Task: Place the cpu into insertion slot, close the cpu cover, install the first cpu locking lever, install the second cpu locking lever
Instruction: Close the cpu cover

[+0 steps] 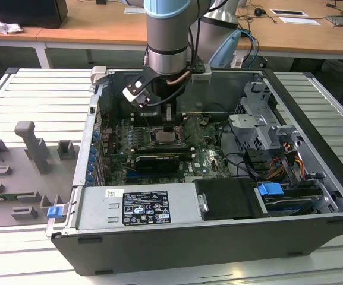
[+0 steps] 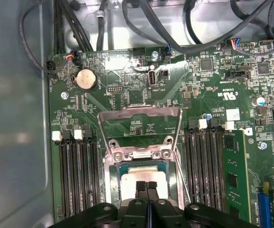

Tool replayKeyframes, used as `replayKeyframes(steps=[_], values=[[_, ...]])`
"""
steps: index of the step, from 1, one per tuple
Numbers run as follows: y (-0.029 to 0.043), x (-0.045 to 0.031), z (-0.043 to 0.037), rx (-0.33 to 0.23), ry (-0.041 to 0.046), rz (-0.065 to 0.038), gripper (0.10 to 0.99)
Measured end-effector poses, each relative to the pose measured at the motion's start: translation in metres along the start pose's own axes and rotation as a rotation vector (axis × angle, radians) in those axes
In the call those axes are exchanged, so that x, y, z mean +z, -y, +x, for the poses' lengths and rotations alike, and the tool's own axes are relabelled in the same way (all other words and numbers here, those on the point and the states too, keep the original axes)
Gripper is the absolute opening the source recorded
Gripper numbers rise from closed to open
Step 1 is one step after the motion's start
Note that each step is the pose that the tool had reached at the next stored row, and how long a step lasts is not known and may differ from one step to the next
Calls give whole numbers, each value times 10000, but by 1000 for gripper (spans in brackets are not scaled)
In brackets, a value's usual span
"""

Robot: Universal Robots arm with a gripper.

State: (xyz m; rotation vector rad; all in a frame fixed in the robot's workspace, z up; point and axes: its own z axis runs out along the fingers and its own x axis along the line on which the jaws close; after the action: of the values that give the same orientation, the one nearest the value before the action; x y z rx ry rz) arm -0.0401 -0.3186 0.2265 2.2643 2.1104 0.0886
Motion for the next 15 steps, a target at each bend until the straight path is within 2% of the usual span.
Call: replayKeyframes(steps=[8, 15], values=[[-3, -51, 4, 0, 14, -1, 106], [-3, -57, 9, -3, 53, -3, 106]])
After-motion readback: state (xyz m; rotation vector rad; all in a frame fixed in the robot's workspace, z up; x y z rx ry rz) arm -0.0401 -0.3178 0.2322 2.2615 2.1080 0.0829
